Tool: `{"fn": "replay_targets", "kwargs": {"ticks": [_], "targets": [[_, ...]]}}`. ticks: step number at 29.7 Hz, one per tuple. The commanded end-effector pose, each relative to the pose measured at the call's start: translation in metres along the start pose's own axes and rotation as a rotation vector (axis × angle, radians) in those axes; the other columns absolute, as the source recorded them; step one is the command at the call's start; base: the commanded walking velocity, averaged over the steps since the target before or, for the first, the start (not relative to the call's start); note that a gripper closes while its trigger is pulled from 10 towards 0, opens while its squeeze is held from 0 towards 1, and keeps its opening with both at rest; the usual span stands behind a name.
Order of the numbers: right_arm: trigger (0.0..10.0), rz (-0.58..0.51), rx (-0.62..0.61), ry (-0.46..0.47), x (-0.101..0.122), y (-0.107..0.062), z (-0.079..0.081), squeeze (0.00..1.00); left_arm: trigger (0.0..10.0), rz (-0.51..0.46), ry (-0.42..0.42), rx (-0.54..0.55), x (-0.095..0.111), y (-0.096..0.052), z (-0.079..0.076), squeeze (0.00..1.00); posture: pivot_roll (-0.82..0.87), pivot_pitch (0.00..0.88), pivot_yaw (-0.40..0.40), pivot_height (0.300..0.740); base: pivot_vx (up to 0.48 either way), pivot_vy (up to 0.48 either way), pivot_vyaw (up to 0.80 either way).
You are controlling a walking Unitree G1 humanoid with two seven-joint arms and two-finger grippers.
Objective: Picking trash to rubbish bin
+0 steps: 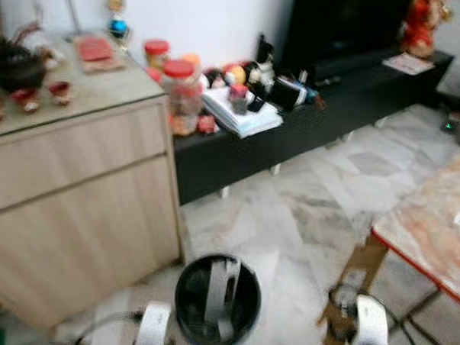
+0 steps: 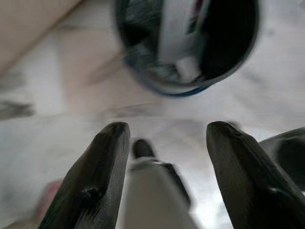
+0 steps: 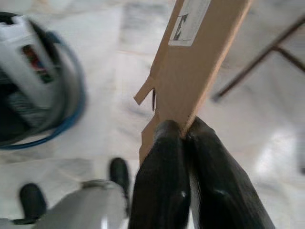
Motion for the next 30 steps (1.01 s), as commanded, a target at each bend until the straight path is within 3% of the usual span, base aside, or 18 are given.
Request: {"fn": "replay_targets", "kwargs": {"ticks": [1, 10, 17, 23, 28, 30], "targets": [[10.0, -0.042, 0.011, 0.006, 0.014, 0.002, 0.005, 0.0, 10.0, 0.013, 0.017, 0.031, -0.003, -0.002, 0.013, 0.0, 0.0, 0.034, -0.124, 0.74, 0.3, 0.0, 0.0], [10.0, -0.063, 0.027, -0.039, 0.018, 0.002, 0.005, 0.0, 10.0, 0.013, 0.017, 0.033, -0.003, -0.002, 0.014, 0.0, 0.0, 0.043, -0.125, 0.74, 0.298, 0.0, 0.0], [10.0, -0.063, 0.02, -0.014, 0.018, 0.002, 0.004, 0.0, 10.0, 0.011, 0.016, 0.038, -0.002, -0.002, 0.013, 0.0, 0.0, 0.048, -0.128, 0.74, 0.289, 0.0, 0.34], [10.0, -0.091, 0.055, -0.058, 0.03, 0.003, 0.007, 0.0, 10.0, 0.008, 0.009, 0.041, -0.003, -0.002, 0.014, 0.0, 0.0, 0.061, -0.129, 0.74, 0.0, 0.0, 0.0], [10.0, -0.149, 0.089, -0.179, 0.057, 0.004, 0.012, 0.0, 10.0, 0.002, 0.009, 0.042, -0.001, -0.001, 0.013, 0.0, 0.0, 0.061, -0.129, 0.74, 0.0, 0.0, 0.0], [10.0, -0.191, 0.145, -0.339, 0.077, 0.004, 0.027, 0.0, 10.0, -0.018, 0.0, 0.034, 0.005, -0.001, 0.012, 0.0, 0.0, 0.063, -0.131, 0.74, 0.0, 0.0, 0.0]]}}
Point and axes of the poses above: a point about 5 cm out from each wrist's last joint towards the gripper, its own y axis pointing out of the wrist towards the gripper, its own x axis along the axis of the wrist's last joint, z = x × y, the point moved 1 cm from there along y, pointing out of the wrist towards the gripper, and after that the axes turned 11 degrees about -y, right-handed, at the moved point
